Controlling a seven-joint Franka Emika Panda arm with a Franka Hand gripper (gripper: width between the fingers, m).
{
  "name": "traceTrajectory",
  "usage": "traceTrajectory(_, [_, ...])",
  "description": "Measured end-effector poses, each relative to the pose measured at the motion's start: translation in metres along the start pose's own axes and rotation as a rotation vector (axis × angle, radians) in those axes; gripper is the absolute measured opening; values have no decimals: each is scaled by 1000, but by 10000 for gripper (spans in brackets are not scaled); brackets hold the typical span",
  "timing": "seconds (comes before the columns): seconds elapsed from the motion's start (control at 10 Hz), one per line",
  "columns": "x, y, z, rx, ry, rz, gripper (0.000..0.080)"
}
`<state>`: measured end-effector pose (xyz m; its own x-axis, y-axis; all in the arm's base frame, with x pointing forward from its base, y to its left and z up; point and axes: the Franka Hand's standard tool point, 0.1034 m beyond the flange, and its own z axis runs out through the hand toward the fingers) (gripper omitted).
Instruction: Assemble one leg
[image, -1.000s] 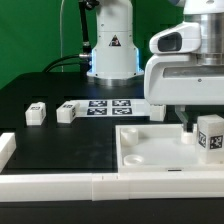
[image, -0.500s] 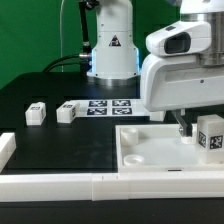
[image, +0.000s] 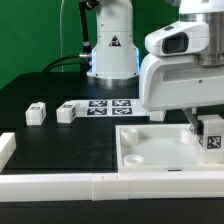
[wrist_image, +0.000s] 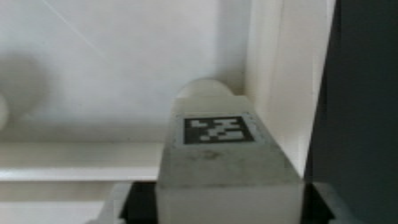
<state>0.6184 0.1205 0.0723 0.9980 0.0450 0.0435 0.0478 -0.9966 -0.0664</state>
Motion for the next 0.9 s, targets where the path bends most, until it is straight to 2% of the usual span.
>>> traceTrajectory(0.1, [0,0,0,-1,1,83,291])
traceTrajectory(0.7, [-1,2,0,-19,20,979,291])
traceTrajectory(0.9, [-1,2,0,-13,20,1179,291])
